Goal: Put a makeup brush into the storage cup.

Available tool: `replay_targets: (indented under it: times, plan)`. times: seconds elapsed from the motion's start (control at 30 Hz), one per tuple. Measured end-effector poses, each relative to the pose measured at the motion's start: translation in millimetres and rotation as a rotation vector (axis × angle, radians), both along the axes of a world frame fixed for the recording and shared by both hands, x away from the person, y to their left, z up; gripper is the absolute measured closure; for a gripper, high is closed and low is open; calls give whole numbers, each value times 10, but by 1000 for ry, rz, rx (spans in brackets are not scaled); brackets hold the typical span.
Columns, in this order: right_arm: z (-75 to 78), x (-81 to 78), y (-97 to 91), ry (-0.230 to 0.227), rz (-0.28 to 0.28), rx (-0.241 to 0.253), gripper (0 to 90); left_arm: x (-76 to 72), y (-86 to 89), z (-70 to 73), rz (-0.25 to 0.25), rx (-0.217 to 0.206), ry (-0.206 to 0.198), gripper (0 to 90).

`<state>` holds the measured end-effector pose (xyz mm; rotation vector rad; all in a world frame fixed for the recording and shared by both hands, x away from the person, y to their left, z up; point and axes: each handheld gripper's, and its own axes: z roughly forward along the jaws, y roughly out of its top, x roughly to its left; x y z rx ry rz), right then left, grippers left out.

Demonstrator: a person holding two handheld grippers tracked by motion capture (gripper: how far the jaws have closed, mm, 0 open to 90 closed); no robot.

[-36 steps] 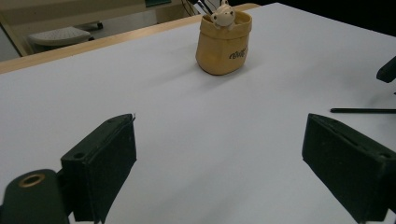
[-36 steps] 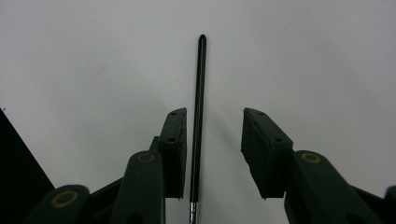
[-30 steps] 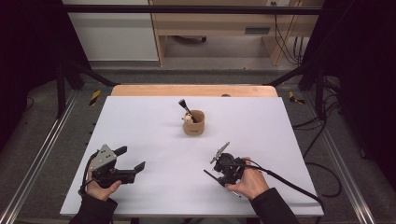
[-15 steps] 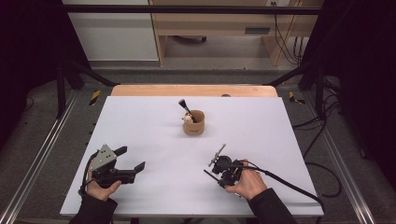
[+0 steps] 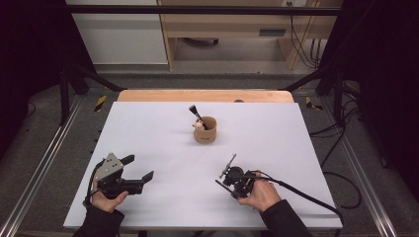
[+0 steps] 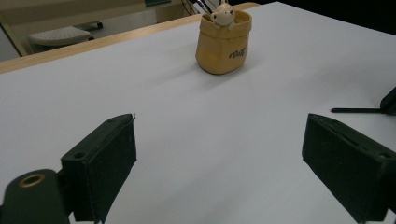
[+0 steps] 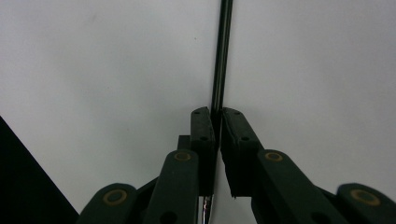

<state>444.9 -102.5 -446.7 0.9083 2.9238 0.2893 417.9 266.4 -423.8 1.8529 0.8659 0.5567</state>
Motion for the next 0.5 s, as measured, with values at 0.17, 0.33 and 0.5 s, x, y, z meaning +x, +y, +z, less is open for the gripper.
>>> replay_targets:
  times: [0.17, 0.33, 0.5]
  plan:
    - [-1, 17, 2, 17, -13, 0, 852, -1, 1, 1, 0, -1, -1, 93]
    - [1, 26, 5, 26, -19, 0, 855, -1, -2, 0, 0, 0, 1, 93]
    - [4, 29, 1, 21, -3, -3, 857, 0, 0, 0, -1, 0, -1, 93]
